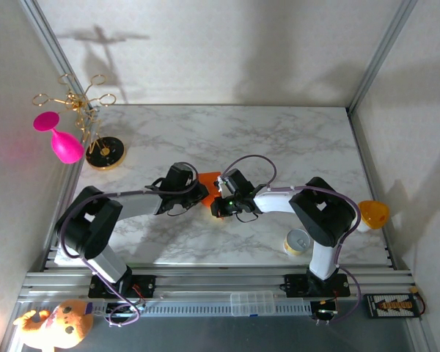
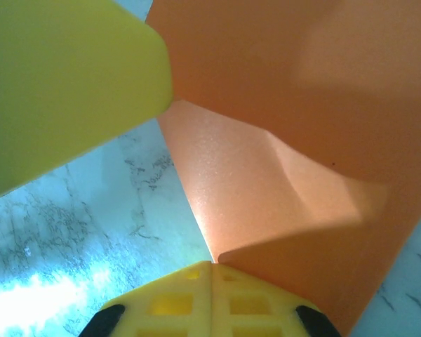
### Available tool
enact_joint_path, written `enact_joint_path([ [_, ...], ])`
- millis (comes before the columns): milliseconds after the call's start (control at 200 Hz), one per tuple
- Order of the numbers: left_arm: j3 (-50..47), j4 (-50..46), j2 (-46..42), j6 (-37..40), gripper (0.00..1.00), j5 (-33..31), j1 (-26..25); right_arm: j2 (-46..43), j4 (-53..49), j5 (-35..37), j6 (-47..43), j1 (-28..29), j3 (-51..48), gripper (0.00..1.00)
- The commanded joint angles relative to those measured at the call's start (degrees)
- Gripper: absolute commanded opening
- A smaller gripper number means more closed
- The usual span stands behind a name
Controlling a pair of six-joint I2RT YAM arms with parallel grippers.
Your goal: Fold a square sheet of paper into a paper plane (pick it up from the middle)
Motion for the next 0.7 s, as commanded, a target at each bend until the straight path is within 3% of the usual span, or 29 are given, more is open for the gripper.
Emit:
enact_joint_path([
  [0, -1.0, -0.1, 0.1, 2.9, 0.11, -0.7, 1.2, 2.8, -3.2, 1.2, 0.3, -0.3, -0.4, 0.00],
  [696, -0.3, -0.6, 4.9, 4.5, 0.10, -2.6, 3.5, 3.3, -4.0, 0.7, 0.0, -0.3, 0.0, 0.00],
])
